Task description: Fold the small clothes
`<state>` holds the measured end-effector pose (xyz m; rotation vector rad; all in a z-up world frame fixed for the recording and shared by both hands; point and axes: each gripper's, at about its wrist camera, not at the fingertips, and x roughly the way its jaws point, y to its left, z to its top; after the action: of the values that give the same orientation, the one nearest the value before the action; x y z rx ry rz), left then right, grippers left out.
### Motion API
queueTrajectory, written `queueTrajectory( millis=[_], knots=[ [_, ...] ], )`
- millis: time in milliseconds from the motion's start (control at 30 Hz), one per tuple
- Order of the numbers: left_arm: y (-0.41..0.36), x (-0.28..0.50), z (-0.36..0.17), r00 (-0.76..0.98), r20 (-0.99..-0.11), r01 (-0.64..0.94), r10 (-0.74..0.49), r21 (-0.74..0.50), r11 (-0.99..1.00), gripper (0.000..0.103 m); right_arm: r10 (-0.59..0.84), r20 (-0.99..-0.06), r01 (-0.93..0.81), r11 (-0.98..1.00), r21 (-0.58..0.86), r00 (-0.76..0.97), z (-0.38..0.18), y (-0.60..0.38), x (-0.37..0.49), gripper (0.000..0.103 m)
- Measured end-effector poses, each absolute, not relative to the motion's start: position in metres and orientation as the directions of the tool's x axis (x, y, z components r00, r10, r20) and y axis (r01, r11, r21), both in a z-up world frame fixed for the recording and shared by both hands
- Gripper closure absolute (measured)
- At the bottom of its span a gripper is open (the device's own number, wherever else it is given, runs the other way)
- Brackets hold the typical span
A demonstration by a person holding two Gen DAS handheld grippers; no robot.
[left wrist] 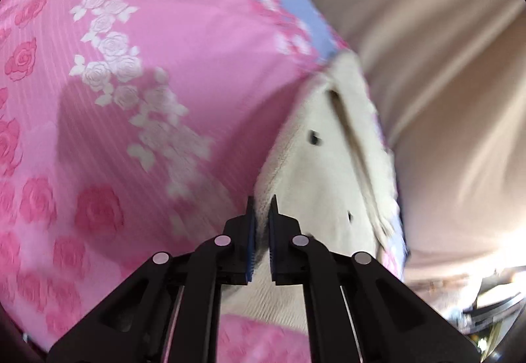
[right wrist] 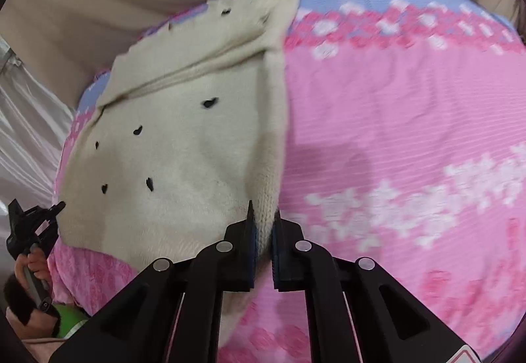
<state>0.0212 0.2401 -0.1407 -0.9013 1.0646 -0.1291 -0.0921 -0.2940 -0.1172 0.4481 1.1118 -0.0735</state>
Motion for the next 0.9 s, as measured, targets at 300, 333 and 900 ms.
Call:
queueTrajectory(
  millis=[300, 333, 900],
  knots=[
    [0.214, -0.047, -0.176, 0.364, -0.774, -0.376, -0.519, -0.631, 0.678, 0.097, 0.19, -0.92, 0.335, 0.89, 0.309, 0.344, -0.175, -0.317, -0.131, 0.095],
    [0.211, -0.05, -0.177, 0.362, -0.78, -0.373, -0.511, -0.624, 0.687, 0.095, 0.197, -0.925, 0.354, 0.881, 0.313, 0.326, -0.182, -0.316, -0.131, 0.091],
    [0.198, -0.056, -0.158, 0.357, -0.772, -0.348, -0.526, -0.633, 0.692, 0.096, 0.358, -0.845, 0.303, 0.818, 0.489, 0.398, -0.173, -0.267, -0.146, 0.094]
  ],
)
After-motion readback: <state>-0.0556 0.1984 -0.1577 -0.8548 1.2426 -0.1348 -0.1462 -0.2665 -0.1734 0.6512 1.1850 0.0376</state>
